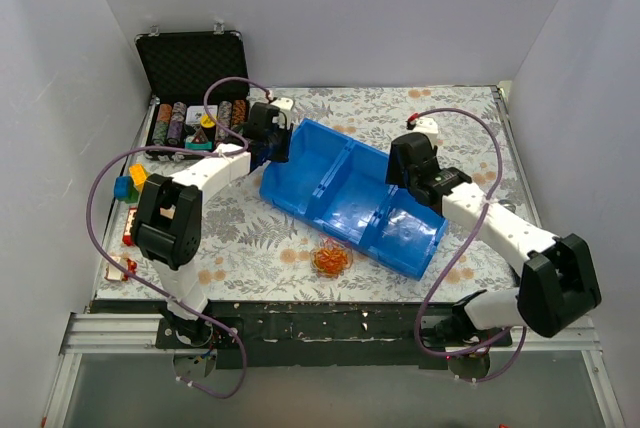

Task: Untangle the cables

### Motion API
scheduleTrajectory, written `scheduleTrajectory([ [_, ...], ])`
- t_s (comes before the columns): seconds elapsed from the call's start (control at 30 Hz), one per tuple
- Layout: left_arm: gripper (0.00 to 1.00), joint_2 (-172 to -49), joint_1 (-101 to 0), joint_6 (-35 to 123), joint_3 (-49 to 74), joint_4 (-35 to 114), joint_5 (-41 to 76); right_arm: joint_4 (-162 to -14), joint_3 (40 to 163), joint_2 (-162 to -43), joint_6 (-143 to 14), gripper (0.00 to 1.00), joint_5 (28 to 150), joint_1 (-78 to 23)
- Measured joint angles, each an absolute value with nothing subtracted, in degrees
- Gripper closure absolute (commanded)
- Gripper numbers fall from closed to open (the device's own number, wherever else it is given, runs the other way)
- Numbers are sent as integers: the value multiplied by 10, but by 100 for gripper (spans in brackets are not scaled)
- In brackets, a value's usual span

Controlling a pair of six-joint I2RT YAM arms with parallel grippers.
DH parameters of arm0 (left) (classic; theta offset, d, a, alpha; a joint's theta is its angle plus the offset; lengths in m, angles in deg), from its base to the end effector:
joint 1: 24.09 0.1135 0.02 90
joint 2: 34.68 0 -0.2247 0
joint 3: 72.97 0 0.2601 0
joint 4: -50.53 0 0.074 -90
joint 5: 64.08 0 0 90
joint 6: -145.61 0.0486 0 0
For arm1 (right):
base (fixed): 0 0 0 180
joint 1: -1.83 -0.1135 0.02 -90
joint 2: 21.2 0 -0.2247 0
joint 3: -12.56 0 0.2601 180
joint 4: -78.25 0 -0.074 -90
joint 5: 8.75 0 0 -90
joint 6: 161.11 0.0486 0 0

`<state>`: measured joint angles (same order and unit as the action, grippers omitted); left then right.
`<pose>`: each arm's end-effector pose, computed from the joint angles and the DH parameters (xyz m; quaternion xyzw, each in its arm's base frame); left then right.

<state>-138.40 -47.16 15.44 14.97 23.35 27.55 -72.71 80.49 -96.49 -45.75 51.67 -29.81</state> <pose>0.3808 -0.1607 0.1775 -0.1419 0.9058 -0.1981 0.3466 0.2803 0.1445 0.2285 0.0677 0.8680 0.0078 0.4918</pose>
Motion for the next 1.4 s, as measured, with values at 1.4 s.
scheduleTrajectory([
  [1.4, 64, -1391, -456, 95, 125, 230, 348, -710, 1063, -1282, -523, 52, 559, -286],
])
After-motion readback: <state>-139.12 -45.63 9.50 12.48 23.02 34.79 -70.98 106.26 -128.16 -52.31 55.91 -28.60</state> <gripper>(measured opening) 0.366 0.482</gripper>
